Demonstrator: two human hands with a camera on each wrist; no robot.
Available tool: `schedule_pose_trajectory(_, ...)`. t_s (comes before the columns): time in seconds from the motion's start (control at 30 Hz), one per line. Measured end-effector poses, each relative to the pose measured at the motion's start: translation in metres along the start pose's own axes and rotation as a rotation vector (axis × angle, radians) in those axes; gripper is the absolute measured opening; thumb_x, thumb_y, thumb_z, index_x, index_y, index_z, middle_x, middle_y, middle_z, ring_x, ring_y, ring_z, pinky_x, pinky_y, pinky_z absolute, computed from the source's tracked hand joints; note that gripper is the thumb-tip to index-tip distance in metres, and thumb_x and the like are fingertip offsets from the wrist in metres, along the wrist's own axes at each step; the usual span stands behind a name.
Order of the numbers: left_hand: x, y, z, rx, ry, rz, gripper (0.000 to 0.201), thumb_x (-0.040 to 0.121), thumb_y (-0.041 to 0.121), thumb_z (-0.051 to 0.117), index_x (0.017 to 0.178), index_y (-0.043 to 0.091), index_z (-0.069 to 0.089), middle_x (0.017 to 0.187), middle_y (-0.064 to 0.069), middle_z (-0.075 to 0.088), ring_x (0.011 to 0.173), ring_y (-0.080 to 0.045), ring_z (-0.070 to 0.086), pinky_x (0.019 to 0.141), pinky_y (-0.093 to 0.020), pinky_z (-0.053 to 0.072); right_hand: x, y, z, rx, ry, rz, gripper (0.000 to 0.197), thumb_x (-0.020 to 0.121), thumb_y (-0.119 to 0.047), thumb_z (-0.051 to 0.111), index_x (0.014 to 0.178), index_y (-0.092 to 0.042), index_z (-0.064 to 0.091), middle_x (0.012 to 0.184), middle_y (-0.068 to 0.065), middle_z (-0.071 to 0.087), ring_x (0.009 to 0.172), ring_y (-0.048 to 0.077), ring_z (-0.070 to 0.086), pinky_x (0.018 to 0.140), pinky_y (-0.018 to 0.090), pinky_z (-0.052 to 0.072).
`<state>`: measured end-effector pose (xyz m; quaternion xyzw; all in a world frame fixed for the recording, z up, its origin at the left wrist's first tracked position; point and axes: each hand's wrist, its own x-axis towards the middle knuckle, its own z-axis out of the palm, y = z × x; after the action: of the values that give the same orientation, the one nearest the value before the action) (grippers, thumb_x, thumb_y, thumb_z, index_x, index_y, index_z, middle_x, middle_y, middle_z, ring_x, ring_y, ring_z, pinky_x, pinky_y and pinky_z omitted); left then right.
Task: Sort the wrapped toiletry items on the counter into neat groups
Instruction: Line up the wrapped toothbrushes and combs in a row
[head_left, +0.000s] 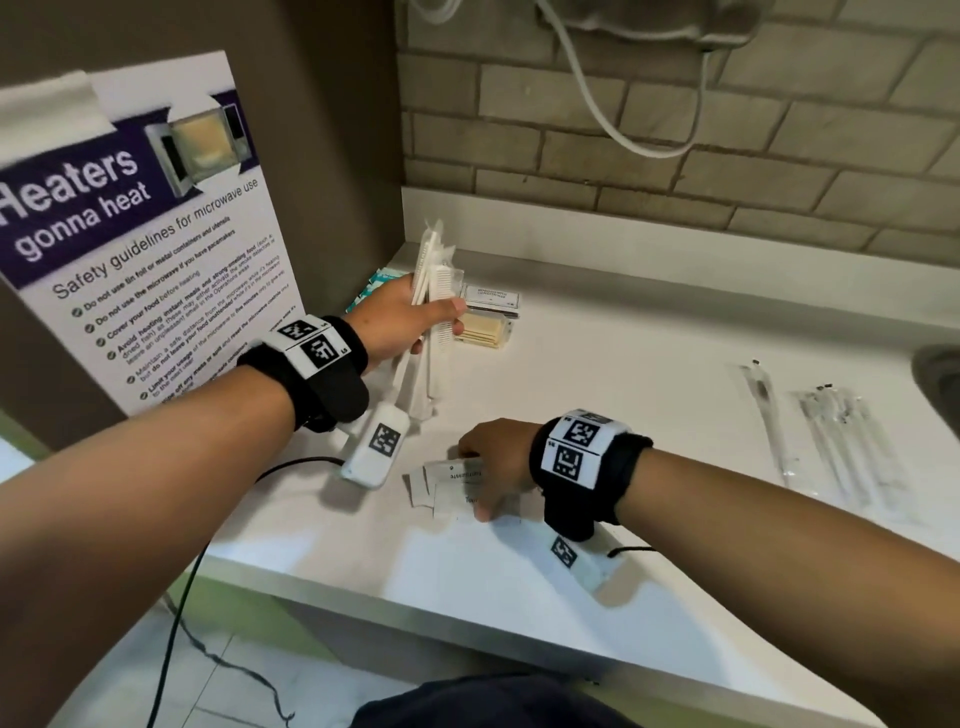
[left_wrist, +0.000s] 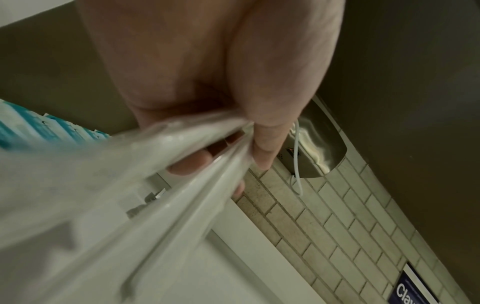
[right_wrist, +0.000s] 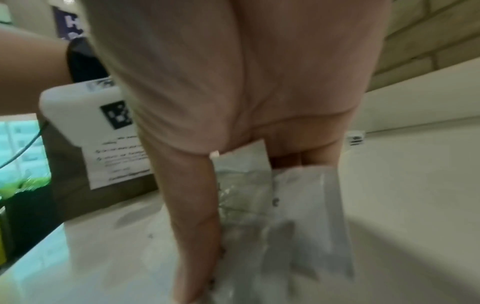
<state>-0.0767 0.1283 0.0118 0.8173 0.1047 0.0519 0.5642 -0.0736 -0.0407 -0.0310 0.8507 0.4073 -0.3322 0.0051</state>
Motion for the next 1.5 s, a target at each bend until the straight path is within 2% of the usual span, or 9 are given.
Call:
schedule_pose_trajectory(0.13,0.002,-0.003,-0.011,0.002,0.003,0.018,0.006,0.095,0.026,0.057,0.1,0.023,0.058,0.091,0.0,0.073,0.079,-0.012,0.063,0.058,-0.021,0.045,0.014,0.007,-0.017,0.029,0.147,0.049,0.025,0.078,-0.017,0.074,0.097,-0.013,0.058,0.098,0.002,0.064,0.086,0.021,0.059,0.071,0.029,0.043)
schedule_pose_trajectory(0.57,0.036,-0.003,-0.015,-0.048,-0.027,0.036,0.003,0.092,0.025,0.062,0.091,0.023,0.06,0.082,-0.001,0.075,0.086,-0.031,0.066,0.059,-0.028,0.045,0.057,0.038,-0.058,-0.02,0.252,0.156,0.061,0.076,-0.034,0.077,0.128,-0.013,0.054,0.128,0.006,0.058,0.119,0.029,0.053,0.094,0.033,0.044)
schedule_pose_trajectory(0.7,0.046,-0.009,-0.003,-0.043,-0.054,0.026,0.021,0.087,0.035,0.067,0.098,0.016,0.063,0.091,-0.01,0.075,0.089,-0.037,0.07,0.063,-0.032,0.05,0.053,0.052,-0.066,0.021,0.318,0.141,0.068,0.073,-0.05,0.072,0.132,-0.023,0.05,0.127,0.003,0.057,0.116,0.026,0.055,0.093,0.033,0.046)
schedule_pose_trajectory(0.83,0.055,-0.008,0.015,-0.044,-0.005,0.018,0.047,0.079,0.05,0.069,0.106,0.011,0.066,0.103,-0.014,0.073,0.095,-0.031,0.07,0.087,-0.045,0.056,0.027,0.066,-0.077,0.392,0.299,0.052,0.075,0.071,-0.037,0.081,0.135,-0.02,0.046,0.123,-0.005,0.057,0.111,0.018,0.058,0.099,0.035,0.048)
schedule_pose_trajectory(1.0,0.071,0.005,0.055,-0.015,-0.057,0.049,0.046,0.08,0.048,0.069,0.106,0.01,0.066,0.101,-0.017,0.073,0.095,-0.036,0.069,0.089,-0.052,0.054,-0.001,0.094,-0.074,0.76,0.316,-0.009,0.068,0.069,-0.024,0.084,0.124,-0.016,0.046,0.105,0.003,0.069,0.097,0.023,0.068,0.098,0.042,0.052)
schedule_pose_trajectory(1.07,0.075,0.013,0.077,-0.016,-0.084,0.064,0.041,0.085,0.042,0.067,0.101,0.005,0.065,0.094,-0.021,0.072,0.085,-0.037,0.07,0.078,-0.048,0.058,-0.011,0.106,-0.072,0.811,0.404,0.009,0.057,0.077,-0.03,0.079,0.12,-0.011,0.047,0.094,0.008,0.07,0.089,0.024,0.067,0.091,0.042,0.053)
schedule_pose_trajectory(1.2,0.079,0.031,0.121,-0.049,-0.163,0.081,0.022,0.091,0.033,0.063,0.088,0.011,0.06,0.069,-0.005,0.064,0.049,-0.012,0.061,0.049,-0.025,0.05,-0.027,0.137,-0.064,0.814,0.543,0.076,0.032,0.084,-0.025,0.073,0.09,-0.01,0.045,0.072,0.011,0.066,0.068,0.027,0.061,0.07,0.041,0.052)
schedule_pose_trajectory(1.33,0.077,0.038,0.152,-0.256,-0.242,-0.145,0.037,0.095,0.037,0.056,0.116,0.008,0.05,0.085,-0.014,0.063,0.068,-0.028,0.068,0.059,-0.035,0.06,-0.049,0.168,-0.056,0.782,0.506,0.208,0.025,0.089,-0.02,0.067,0.081,-0.01,0.046,0.066,0.007,0.064,0.058,0.019,0.06,0.064,0.031,0.055)
schedule_pose_trajectory(1.5,0.071,0.032,0.167,-0.231,-0.359,-0.412,0.028,0.092,0.027,0.047,0.089,0.0,0.056,0.082,-0.022,0.061,0.058,-0.028,0.059,0.061,-0.033,0.054,-0.054,0.206,-0.042,0.66,0.398,0.401,0.026,0.089,-0.025,0.066,0.071,-0.011,0.052,0.072,0.008,0.066,0.067,0.022,0.063,0.061,0.024,0.052)
